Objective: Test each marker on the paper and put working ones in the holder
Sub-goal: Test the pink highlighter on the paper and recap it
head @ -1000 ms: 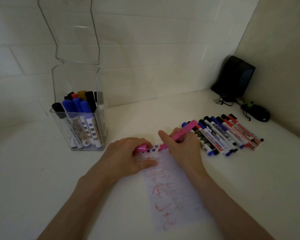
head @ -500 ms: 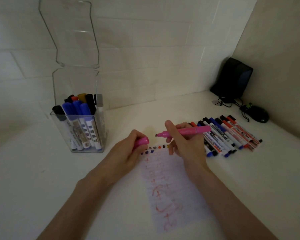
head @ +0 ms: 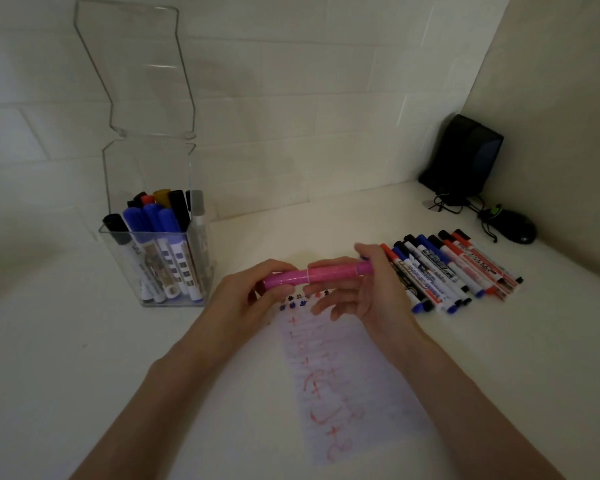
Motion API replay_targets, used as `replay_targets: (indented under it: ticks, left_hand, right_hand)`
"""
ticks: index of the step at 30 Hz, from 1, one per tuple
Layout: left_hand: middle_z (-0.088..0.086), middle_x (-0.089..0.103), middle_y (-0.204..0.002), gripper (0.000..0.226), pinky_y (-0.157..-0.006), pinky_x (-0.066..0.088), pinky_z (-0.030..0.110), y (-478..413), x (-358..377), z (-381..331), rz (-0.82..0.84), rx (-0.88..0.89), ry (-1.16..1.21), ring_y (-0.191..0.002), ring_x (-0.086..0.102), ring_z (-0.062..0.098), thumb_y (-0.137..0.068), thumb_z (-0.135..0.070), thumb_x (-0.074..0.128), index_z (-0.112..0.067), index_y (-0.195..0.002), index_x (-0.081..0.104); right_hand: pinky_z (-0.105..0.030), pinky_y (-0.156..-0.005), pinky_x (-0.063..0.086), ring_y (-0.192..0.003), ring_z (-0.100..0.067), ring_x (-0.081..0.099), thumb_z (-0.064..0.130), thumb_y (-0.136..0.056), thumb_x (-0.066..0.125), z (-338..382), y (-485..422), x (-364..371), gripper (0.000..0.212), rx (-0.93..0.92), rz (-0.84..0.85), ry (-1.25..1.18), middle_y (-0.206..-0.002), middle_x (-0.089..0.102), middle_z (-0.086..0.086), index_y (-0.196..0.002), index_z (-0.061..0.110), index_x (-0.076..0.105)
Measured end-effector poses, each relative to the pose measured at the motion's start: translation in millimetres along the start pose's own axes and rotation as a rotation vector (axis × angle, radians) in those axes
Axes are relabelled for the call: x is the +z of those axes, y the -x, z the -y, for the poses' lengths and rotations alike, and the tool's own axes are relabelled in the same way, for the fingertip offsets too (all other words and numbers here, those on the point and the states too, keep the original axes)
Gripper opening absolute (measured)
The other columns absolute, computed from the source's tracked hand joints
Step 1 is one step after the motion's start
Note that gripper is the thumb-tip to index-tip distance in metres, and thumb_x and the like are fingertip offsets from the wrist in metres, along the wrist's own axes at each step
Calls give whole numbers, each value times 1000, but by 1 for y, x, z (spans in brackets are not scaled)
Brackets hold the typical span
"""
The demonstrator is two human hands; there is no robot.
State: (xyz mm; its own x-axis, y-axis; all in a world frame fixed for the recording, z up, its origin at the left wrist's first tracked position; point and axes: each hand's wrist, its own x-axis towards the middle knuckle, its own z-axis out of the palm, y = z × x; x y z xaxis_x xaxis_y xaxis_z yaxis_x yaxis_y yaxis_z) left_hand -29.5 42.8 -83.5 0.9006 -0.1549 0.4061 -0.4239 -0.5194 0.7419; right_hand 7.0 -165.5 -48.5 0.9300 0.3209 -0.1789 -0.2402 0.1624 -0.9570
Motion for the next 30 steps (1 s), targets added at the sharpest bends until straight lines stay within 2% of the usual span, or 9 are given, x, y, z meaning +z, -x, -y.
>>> replay_targets:
  ticks: [4, 7, 9, 11, 14, 18, 23, 27, 30]
  left_hand:
    - [-13, 64, -83, 15, -63, 48, 27, 0, 3, -1, -39, -83, 49, -69, 60, 15, -96, -28, 62, -31, -111, 62]
    - [-18, 62, -80, 9, -61, 40, 16, 1, 0, -1, -61, -76, 11, -68, 56, 11, -96, -31, 60, -27, -103, 63]
    - [-20, 61, -79, 18, -61, 37, 13, 2, 0, -3, -56, -45, -91, -67, 55, 7, -94, -41, 56, -27, -103, 63]
    - [-25, 60, -77, 16, -61, 37, 9, 3, 4, -4, -56, -10, -161, -68, 55, -2, -96, -37, 55, -25, -104, 62]
    - [-22, 59, -79, 5, -63, 38, 10, 4, 8, -4, -65, 18, -205, -72, 57, -1, -101, -23, 56, -23, -105, 59]
    - [-14, 61, -86, 7, -66, 38, 10, 5, 14, -6, -65, 69, -264, -75, 56, 3, -101, -16, 56, -20, -107, 58]
    - [-13, 60, -89, 13, -68, 38, 9, 2, 16, -5, -105, 103, -293, -73, 53, 4, -99, -8, 58, -17, -107, 59]
    - [-17, 58, -82, 14, -63, 35, 9, 3, 15, -1, 4, 114, -268, -67, 51, -1, -102, -33, 50, -23, -108, 58]
    - [-15, 61, -80, 13, -60, 37, 13, -1, 15, 4, -1, 96, -196, -65, 54, 6, -100, -35, 52, -26, -107, 58]
  right_hand:
    - [-25, -43, 36, -46, -19, 45, 23, -101, 61, -6, -2, -10, 33, -105, -101, 122, -63, 59, -12, -92, -7, 71]
    - [-24, -42, 35, -44, -17, 46, 26, -96, 72, -1, 0, -17, 29, -148, -36, 244, -63, 62, -12, -88, -2, 70]
    - [-23, -45, 33, -45, -15, 41, 27, -96, 71, -2, -1, -15, 27, -151, -37, 334, -58, 58, -7, -77, 8, 67]
    - [-23, -49, 30, -49, -15, 35, 27, -96, 71, -9, -3, -10, 36, -214, -109, 408, -53, 47, -2, -65, 14, 57]
    - [-22, -48, 28, -50, -16, 32, 22, -96, 71, -18, -4, -7, 43, -303, -168, 410, -50, 41, -2, -61, 10, 49]
    - [-23, -48, 30, -51, -20, 33, 11, -94, 68, -21, -7, -9, 40, -344, -228, 423, -52, 39, -8, -63, 0, 46]
    - [-26, -51, 28, -54, -21, 31, 7, -93, 66, -26, -6, -5, 41, -377, -265, 399, -55, 34, -14, -61, 1, 43]
    - [-24, -49, 27, -51, -19, 31, 7, -93, 67, -24, -5, -9, 40, -342, -190, 435, -51, 36, -7, -60, 4, 45]
    - [-26, -50, 25, -53, -19, 30, 9, -93, 67, -20, -6, -11, 41, -311, -180, 418, -50, 37, -2, -58, 12, 46]
